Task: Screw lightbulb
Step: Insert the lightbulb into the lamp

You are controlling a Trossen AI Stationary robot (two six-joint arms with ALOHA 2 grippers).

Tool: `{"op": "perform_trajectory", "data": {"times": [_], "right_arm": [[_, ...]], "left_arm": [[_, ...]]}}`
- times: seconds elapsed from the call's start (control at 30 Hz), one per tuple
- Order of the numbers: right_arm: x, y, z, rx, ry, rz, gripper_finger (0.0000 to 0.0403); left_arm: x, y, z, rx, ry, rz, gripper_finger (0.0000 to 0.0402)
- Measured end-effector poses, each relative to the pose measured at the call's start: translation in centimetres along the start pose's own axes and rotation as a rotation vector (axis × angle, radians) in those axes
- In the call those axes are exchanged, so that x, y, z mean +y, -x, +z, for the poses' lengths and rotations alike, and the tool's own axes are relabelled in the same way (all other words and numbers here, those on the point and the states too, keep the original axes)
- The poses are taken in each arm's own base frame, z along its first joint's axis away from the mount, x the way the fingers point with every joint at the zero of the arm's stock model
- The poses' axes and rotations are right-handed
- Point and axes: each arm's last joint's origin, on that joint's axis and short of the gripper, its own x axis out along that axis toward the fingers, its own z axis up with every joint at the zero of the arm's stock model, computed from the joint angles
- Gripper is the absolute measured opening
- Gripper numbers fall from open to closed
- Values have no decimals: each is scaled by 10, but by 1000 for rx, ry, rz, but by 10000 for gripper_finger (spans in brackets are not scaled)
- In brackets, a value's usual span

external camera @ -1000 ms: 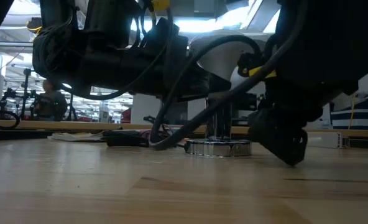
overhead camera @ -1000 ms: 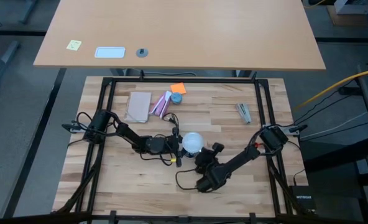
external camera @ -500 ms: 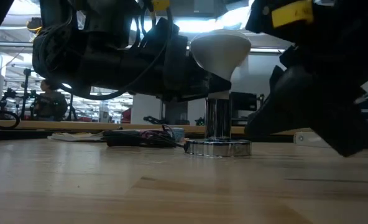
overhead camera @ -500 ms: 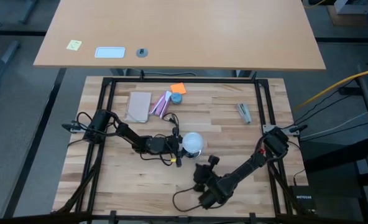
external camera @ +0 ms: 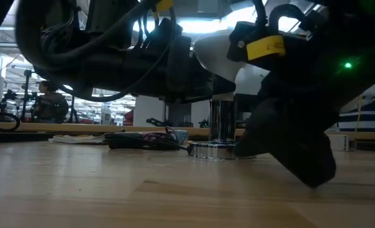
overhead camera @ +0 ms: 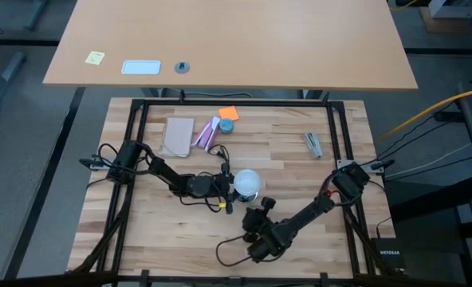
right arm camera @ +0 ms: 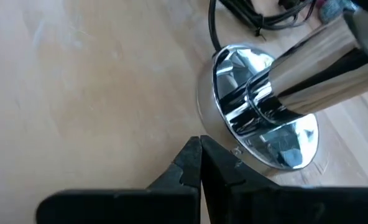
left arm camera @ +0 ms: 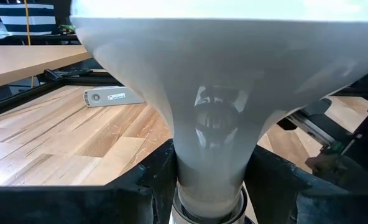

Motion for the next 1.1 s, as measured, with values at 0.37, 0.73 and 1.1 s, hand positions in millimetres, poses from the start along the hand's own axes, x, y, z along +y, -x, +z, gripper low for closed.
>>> {"op": "perform_trajectory", "data": {"times": [0.37, 0.73, 1.1], "right_arm": [[-4, -3, -1, 16, 20, -30, 5], [-12, -7, -3, 47, 55, -87, 5], [-24, -9, -6, 80, 149, -165, 5]], "left_arm": [[0, 0, 0, 0, 0, 0, 153], [-4, 2, 0, 1, 6, -5, 153], [-5, 2, 0, 1, 9, -14, 153]]}}
